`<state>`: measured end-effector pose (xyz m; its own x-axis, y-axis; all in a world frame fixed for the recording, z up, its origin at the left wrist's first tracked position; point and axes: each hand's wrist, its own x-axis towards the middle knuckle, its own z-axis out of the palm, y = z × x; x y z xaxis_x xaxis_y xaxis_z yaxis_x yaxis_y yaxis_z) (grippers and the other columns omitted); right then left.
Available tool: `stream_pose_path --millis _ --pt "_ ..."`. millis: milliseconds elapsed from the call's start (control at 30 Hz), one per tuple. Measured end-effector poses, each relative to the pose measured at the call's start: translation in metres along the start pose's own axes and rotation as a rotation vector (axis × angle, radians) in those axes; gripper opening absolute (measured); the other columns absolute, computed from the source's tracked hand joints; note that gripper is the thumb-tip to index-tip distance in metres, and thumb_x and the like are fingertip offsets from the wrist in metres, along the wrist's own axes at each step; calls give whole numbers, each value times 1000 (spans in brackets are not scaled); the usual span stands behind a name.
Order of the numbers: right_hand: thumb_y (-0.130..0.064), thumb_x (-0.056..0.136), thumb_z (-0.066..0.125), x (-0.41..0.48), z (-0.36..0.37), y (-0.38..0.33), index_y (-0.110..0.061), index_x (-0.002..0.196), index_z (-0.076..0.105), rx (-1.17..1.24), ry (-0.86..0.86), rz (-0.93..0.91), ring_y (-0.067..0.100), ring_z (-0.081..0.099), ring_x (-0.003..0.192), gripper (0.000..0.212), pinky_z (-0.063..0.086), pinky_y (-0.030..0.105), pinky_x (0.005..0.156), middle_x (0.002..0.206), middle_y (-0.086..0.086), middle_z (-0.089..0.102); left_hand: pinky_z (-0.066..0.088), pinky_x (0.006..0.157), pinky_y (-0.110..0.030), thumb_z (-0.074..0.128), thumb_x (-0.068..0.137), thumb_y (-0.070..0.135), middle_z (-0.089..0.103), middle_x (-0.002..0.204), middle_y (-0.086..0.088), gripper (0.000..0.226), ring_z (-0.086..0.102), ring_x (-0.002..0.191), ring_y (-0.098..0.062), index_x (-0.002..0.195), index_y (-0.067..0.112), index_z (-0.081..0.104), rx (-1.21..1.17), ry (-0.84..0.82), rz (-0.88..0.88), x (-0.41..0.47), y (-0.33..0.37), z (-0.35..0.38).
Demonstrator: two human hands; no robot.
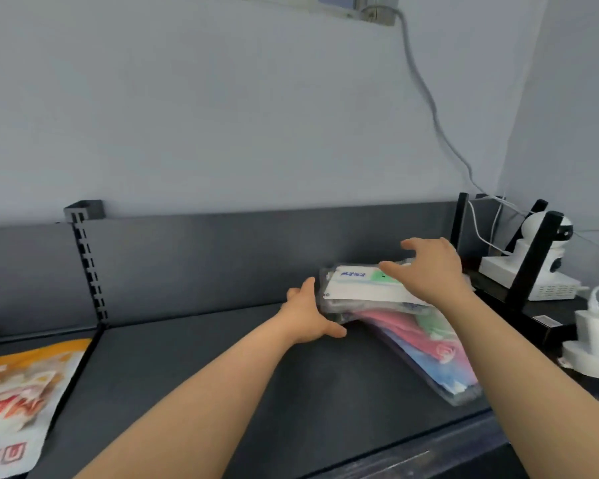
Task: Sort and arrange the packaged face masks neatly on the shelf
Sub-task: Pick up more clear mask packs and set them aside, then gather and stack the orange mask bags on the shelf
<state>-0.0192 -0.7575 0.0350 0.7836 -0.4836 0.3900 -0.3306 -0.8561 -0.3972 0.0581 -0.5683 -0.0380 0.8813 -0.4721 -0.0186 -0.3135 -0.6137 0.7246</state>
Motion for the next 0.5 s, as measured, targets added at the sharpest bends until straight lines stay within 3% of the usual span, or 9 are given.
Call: stream_pose_path --millis 100,200,300,400,500 --pt "-49 80 67 -12 12 -33 -18 132 56 85 -57 -79 31 36 135 62 30 42 111 128 7 61 31 107 -29 80 77 39 20 159 -6 106 31 142 -23 156 20 13 -40 61 7 -17 -13 -24" --pt "-45 80 69 -26 29 -76 -17 133 56 197 -146 -161 27 44 130 61 37 41 107 130 5 60 36 108 -30 74 82 43 35 154 -3 87 38 139 -19 152 19 28 -49 168 4 -42 -34 -60" --pt "-45 82 69 -44 52 -125 -21 134 54 283 -251 -239 23 52 123 59 42 38 102 134 2 57 42 97 -26 70 83 46 49 142 2 72 50 126 -15 145 22 41 -65 290 -36 -77 -63 -101" --pt "-43 85 67 -68 75 -182 -22 135 53 391 -348 -322 19 51 123 57 43 32 96 140 -3 52 44 94 -25 69 85 47 56 133 5 63 55 118 -11 139 21 50 -45 418 -90 -124 -101 -148" --pt "-42 87 66 -99 92 -240 -24 136 52 485 -449 -400 16 48 126 54 39 26 87 142 -7 49 46 101 -33 68 87 43 61 131 2 57 57 118 -14 136 16 54 -34 538 -150 -178 -139 -197"
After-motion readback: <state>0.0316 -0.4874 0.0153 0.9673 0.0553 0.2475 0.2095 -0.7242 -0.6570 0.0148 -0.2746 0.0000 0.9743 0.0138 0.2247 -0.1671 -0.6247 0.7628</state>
